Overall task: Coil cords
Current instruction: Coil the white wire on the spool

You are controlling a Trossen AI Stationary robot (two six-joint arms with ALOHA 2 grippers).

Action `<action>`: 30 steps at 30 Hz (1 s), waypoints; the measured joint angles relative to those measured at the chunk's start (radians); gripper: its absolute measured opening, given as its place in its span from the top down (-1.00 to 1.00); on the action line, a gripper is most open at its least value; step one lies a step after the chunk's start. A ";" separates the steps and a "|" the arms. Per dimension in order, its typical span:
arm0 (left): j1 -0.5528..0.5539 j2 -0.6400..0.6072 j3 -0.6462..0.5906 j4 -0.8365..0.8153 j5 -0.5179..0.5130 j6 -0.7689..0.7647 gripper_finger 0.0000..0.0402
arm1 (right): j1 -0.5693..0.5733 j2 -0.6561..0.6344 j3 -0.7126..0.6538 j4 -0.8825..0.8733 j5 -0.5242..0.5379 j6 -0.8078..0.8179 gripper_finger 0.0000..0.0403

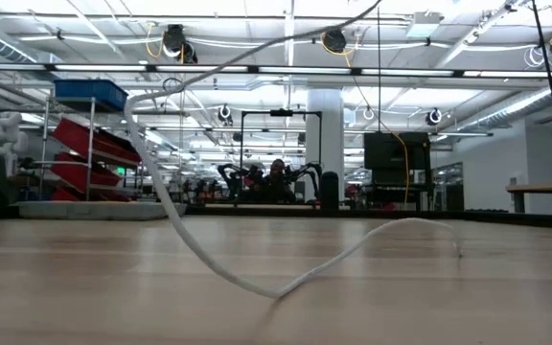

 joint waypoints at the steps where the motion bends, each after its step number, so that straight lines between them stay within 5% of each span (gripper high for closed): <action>1: -0.002 0.000 0.000 0.000 0.006 -0.001 0.99 | 0.006 0.000 0.000 0.004 -0.001 -0.004 1.00; 14: -0.050 -0.002 0.000 -0.004 0.044 0.007 0.51 | 0.067 0.000 0.000 0.140 0.005 -0.160 1.00; 30: -0.079 -0.005 0.000 0.006 0.029 0.053 0.48 | 0.102 0.000 0.000 0.355 0.005 -0.391 1.00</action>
